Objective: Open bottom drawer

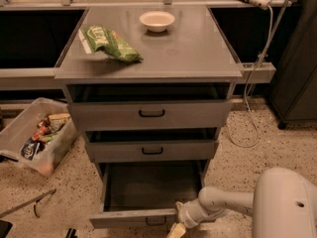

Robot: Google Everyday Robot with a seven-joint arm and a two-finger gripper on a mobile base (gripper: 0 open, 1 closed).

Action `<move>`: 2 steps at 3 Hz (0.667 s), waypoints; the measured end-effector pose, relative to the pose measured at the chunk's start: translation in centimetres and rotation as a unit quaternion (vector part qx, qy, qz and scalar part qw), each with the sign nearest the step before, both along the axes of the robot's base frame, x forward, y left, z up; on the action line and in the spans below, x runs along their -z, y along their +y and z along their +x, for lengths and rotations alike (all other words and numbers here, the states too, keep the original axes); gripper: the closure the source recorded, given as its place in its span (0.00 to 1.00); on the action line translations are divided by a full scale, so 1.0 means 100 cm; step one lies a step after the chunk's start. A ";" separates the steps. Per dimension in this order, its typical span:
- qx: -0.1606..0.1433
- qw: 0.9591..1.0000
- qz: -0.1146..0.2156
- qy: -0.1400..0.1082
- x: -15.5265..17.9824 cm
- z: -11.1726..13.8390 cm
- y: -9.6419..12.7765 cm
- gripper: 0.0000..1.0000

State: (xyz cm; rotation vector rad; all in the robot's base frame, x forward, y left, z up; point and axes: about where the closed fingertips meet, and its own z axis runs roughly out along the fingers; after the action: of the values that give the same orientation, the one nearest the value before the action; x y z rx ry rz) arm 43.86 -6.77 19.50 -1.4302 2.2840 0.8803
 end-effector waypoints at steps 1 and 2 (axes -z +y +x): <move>0.006 1.000 0.002 0.019 -0.009 -0.029 -0.006 0.00; 0.006 1.000 0.002 0.019 -0.009 -0.029 -0.006 0.00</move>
Offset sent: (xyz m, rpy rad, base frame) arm -0.1703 -0.0099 0.0442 0.0748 0.1973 -0.0778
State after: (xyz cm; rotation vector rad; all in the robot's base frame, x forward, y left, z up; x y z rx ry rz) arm 40.94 -7.35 20.36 -1.4087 2.3136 0.9163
